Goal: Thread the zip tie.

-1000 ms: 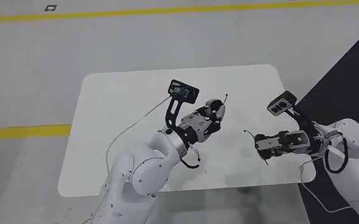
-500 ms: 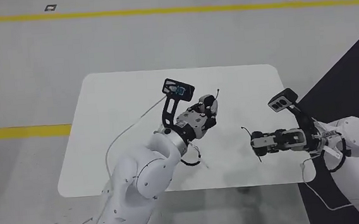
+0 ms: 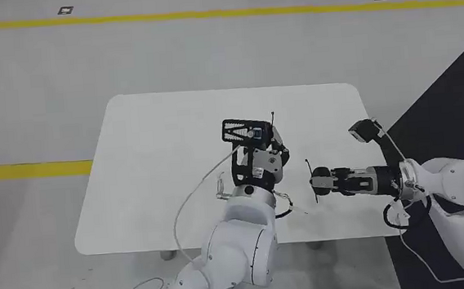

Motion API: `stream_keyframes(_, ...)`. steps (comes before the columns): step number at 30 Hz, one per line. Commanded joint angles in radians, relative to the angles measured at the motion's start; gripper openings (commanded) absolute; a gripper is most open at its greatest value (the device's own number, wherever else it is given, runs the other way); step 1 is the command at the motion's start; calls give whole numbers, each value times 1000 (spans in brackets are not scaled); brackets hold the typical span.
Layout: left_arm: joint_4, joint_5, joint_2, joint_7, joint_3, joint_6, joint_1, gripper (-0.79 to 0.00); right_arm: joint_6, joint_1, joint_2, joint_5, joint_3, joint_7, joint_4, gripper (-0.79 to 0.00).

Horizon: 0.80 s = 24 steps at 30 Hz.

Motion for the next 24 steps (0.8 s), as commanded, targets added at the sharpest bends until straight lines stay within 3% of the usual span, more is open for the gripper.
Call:
stream_keyframes(1, 0, 0, 0, 0, 0, 0, 0, -785, 0, 0, 0, 5, 0, 0, 0, -785)
stream_keyframes(7, 25, -62, -15, 83, 22, 34, 60, -785, -22, -40, 4, -205, -4, -83, -91, -785)
stream_keyframes(12, 52, -153, -44, 159, 46, 86, 82, -785, -37, -64, 8, -327, -3, -122, -147, -785)
stream_keyframes(24, 75, -191, -80, 215, 38, 81, 86, -785, -74, -84, 14, -322, -3, -116, -179, -785)
